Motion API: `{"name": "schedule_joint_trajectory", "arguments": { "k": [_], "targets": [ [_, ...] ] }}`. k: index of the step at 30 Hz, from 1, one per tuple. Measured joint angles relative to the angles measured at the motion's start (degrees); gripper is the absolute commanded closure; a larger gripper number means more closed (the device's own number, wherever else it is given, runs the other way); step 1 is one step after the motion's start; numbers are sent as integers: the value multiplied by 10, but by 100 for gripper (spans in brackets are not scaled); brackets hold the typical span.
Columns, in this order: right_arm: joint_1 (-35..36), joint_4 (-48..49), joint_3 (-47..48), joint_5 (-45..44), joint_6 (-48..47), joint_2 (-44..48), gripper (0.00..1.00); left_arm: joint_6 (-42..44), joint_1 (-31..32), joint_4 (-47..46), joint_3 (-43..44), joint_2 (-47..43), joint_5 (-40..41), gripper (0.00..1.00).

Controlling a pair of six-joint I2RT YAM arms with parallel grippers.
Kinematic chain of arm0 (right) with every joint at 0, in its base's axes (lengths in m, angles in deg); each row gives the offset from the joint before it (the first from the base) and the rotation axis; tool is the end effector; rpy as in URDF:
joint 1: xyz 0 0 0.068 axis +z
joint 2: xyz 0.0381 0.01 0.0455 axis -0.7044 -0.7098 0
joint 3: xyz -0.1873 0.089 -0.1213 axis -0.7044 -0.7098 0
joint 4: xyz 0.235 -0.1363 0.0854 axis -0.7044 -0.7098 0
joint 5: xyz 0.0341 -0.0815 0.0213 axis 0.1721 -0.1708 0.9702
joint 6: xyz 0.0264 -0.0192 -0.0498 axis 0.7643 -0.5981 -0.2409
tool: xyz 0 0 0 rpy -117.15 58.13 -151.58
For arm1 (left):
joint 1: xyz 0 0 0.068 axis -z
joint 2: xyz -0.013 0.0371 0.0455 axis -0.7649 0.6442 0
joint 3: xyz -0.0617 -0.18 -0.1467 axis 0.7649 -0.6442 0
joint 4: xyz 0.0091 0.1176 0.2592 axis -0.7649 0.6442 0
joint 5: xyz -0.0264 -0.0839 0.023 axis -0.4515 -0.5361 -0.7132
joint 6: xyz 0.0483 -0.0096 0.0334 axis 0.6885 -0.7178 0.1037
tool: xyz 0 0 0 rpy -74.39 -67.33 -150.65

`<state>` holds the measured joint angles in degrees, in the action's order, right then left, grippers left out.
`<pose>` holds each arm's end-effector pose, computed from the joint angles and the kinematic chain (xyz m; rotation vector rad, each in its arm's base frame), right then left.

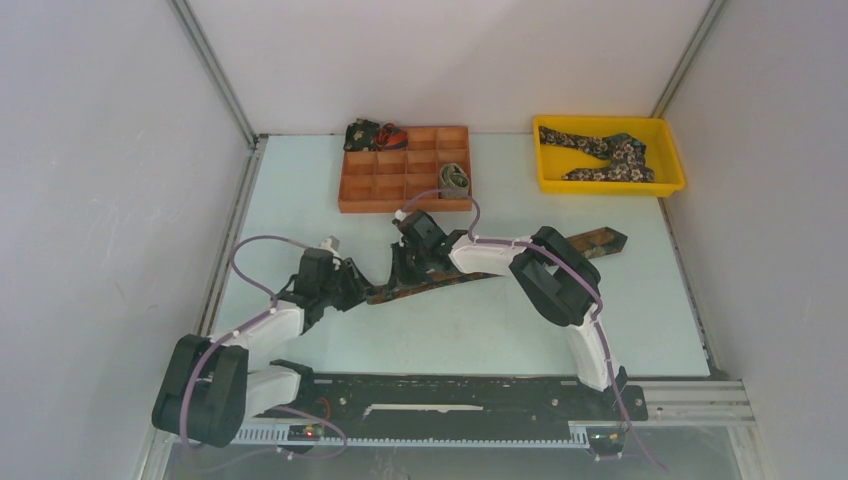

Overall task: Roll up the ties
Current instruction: Roll the tie at the center of the board.

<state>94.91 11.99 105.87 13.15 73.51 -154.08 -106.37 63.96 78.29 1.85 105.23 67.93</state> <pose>0.2805 0.3590 0.0805 -0.3408 2.7013 1.0372 0.2261 -0.0672 0.0861 -0.4450 2.4330 -0.7152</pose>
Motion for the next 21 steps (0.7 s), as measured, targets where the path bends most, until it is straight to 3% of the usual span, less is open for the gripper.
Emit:
{"name": "schedule_joint_trajectory", "arguments": {
  "k": [10, 15, 21],
  "targets": [
    [-1, 4, -1, 0, 0, 0, 100, -10, 0, -25, -3, 7, -15, 100],
    [-3, 3, 0, 0, -1, 0, 79, -11, 0, -26, -3, 7, -17, 100],
    [-2, -9, 10, -2, -5, 1, 72, -11, -1, -25, -3, 1, -17, 100]
  ]
}}
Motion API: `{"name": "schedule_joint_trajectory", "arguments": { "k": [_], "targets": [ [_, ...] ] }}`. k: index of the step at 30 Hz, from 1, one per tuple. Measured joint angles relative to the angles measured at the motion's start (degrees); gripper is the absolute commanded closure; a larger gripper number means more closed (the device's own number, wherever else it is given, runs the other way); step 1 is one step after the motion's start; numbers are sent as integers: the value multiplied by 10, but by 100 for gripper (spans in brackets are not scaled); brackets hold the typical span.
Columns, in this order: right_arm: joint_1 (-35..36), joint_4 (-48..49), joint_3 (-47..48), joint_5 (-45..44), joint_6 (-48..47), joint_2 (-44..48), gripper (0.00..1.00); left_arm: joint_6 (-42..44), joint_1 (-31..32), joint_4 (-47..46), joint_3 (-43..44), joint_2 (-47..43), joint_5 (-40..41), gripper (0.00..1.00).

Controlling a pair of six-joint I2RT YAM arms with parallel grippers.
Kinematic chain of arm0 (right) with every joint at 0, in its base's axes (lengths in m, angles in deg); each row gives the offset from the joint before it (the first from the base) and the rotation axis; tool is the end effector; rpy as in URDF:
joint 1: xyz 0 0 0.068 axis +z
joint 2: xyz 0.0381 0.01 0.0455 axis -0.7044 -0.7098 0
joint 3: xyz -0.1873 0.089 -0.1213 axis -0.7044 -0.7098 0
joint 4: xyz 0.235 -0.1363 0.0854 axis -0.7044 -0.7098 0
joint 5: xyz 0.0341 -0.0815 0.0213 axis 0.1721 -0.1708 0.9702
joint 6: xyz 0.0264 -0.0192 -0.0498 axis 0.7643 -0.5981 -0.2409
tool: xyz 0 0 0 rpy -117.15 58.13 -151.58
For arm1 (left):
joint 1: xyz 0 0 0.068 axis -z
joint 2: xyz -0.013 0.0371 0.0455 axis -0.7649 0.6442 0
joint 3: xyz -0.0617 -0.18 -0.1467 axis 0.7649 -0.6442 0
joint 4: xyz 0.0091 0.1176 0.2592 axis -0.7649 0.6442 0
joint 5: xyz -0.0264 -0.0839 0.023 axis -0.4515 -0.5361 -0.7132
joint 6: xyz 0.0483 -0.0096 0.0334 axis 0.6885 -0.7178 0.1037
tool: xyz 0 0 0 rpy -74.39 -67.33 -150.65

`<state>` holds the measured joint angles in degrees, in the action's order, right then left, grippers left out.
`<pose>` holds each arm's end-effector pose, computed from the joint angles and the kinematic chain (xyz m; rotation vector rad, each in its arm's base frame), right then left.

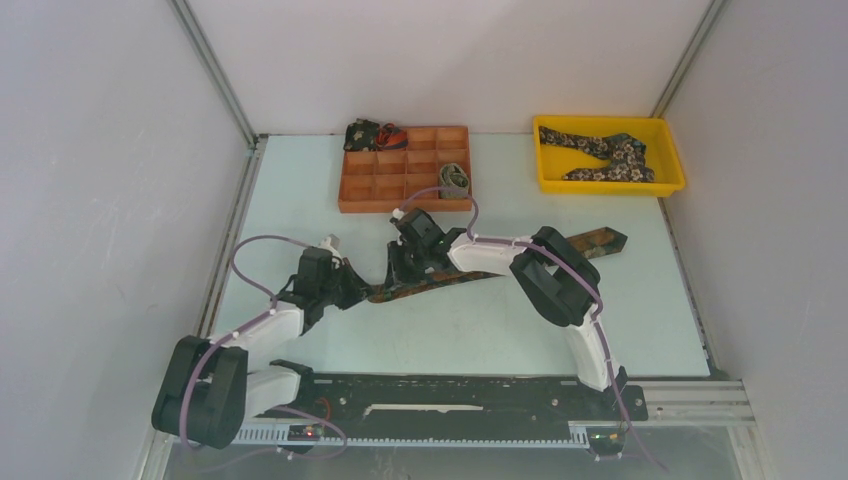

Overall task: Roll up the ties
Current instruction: Roll the tie at the center of the board.

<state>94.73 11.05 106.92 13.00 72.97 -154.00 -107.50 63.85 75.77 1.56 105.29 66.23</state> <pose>0.2835 0.3601 0.0857 -0.3478 2.6926 1.0333 0.2281 -0.0685 0.0881 -0.4438 2.4020 -0.7702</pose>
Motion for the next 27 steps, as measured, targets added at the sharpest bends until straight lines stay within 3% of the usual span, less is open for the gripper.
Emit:
{"name": "schedule_joint_trajectory", "arguments": {
  "k": [7, 19, 27],
  "targets": [
    [0, -52, 24, -25, -24, 5, 72, 0, 0, 6, 0, -7, 1, 100],
    [21, -78, 44, -40, -36, 32, 100, 0, 0, 41, 3, -17, 11, 100],
    [30, -75, 53, -35, -34, 7, 100, 6, 0, 73, 17, -32, 16, 100]
  ]
}}
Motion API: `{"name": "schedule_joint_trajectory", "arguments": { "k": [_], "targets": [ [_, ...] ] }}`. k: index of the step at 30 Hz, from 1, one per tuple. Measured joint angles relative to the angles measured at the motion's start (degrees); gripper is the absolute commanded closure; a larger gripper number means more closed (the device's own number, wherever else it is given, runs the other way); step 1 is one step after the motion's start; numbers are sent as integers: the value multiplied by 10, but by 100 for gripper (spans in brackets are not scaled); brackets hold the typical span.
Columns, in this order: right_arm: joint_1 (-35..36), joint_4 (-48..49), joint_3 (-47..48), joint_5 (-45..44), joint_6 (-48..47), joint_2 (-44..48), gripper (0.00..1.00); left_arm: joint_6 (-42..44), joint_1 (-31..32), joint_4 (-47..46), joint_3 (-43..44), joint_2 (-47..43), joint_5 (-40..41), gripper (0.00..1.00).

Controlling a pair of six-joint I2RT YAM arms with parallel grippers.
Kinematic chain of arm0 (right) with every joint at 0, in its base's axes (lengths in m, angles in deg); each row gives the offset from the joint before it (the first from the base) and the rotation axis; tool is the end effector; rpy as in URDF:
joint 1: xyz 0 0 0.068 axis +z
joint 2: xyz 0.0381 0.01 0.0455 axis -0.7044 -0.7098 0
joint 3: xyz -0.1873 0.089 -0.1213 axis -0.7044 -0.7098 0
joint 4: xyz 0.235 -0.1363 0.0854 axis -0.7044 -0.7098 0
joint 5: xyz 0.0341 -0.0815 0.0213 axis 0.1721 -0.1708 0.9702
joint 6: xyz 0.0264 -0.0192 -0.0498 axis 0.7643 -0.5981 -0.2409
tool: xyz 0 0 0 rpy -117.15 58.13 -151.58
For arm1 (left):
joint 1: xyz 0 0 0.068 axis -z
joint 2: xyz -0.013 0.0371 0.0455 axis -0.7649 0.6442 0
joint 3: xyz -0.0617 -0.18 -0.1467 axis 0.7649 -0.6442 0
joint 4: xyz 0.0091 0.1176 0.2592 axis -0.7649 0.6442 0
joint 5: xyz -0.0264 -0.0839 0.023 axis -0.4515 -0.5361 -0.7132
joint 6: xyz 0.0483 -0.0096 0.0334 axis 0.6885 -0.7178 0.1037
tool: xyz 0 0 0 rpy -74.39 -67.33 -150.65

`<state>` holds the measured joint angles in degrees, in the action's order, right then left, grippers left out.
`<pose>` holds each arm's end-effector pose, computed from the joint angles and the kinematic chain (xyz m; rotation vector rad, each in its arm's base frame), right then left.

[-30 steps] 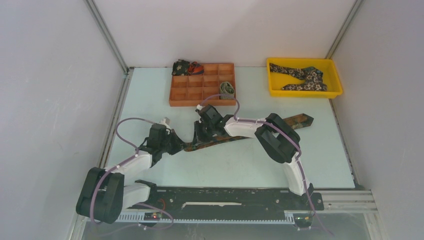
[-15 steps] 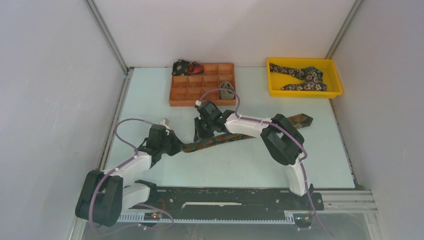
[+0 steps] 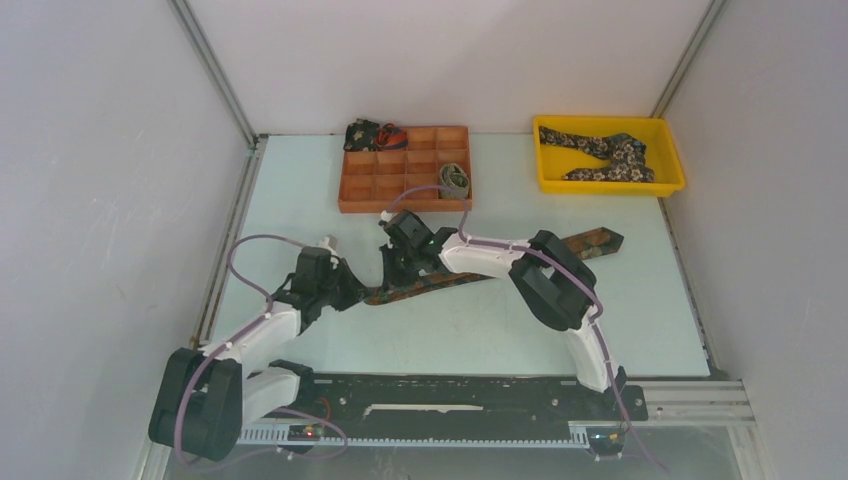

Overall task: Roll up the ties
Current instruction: Roll the tie at the center of the board.

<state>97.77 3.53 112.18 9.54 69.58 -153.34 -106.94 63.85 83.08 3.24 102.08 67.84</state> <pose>0.2710 0.3798 0.1100 -0.4632 2.6797 0.9456 0.2259 -0.0667 0.0989 -0.4605 2.4362 -0.7188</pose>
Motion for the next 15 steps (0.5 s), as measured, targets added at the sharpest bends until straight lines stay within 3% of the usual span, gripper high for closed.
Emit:
{"name": "schedule_joint_trajectory", "arguments": {
  "k": [15],
  "targets": [
    [2, 12, 0, 11, 7, -25, 100, 9, 0, 37, 17, -12, 4, 100]
  ]
}}
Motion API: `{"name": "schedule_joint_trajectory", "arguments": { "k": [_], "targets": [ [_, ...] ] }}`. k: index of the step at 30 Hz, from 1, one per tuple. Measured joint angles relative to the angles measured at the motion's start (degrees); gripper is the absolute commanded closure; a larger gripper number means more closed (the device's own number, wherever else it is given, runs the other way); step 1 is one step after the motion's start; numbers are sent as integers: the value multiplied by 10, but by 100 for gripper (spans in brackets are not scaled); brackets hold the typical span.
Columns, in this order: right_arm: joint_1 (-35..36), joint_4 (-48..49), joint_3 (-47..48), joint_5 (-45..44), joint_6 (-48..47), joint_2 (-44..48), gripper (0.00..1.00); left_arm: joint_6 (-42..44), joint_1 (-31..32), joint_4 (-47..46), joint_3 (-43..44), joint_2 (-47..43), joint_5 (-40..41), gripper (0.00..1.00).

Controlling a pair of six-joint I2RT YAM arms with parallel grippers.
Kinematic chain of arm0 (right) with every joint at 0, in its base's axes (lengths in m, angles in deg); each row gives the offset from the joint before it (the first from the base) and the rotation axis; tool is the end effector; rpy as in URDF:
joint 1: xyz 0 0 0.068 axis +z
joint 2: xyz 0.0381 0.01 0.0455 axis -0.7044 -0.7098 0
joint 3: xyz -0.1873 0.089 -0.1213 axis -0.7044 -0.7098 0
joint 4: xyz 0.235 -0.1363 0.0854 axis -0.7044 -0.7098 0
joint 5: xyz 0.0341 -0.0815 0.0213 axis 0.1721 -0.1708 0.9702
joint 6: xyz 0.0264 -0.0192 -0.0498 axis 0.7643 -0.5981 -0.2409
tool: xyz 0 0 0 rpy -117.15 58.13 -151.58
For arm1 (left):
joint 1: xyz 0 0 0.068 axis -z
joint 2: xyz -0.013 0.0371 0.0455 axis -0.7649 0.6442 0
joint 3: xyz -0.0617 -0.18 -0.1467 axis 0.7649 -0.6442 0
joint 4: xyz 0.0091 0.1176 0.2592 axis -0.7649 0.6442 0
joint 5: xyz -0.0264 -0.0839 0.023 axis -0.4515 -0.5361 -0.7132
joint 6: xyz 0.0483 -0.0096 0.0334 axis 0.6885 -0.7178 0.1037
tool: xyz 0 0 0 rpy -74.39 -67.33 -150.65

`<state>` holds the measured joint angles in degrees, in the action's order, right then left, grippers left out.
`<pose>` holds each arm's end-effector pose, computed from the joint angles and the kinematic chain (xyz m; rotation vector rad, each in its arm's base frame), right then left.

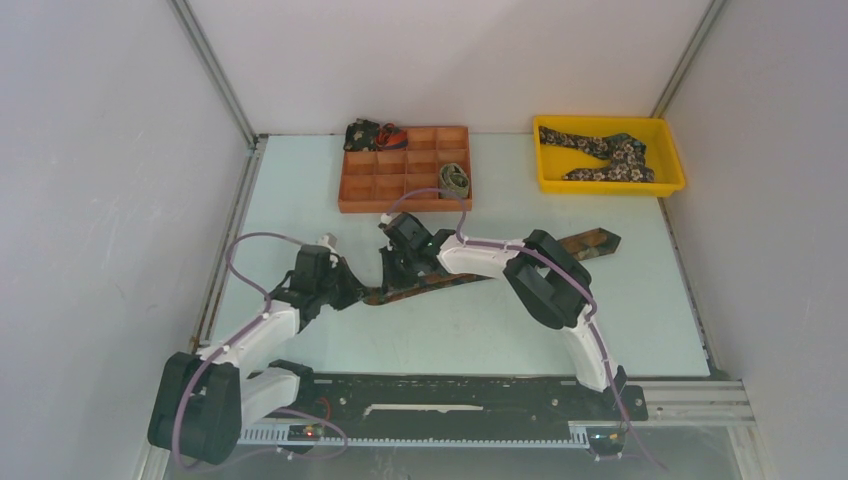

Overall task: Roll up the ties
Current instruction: Roll the tie at the center of the board.

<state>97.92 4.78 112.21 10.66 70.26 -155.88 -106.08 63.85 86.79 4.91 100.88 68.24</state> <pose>0.2702 0.3821 0.0921 -0.4606 2.7134 0.9542 0.2269 -0.0667 0.1076 -0.4500 2.4496 -0.6991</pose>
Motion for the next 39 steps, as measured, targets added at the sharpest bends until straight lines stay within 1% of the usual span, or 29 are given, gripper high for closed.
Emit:
{"name": "schedule_joint_trajectory", "arguments": {
  "k": [12, 26, 32, 39],
  "targets": [
    [5, 7, 8, 8, 9, -7, 100, 1, 0, 33, 19, -8, 0, 100],
    [16, 15, 41, 28, 23, -34, 100, 16, 0, 93, 66, -8, 0, 100],
    [16, 30, 41, 41, 28, -37, 100, 26, 0, 106, 87, 18, 0, 100],
    [16, 33, 41, 48, 32, -44, 100, 30, 1, 106, 93, 52, 0, 100]
  ]
}}
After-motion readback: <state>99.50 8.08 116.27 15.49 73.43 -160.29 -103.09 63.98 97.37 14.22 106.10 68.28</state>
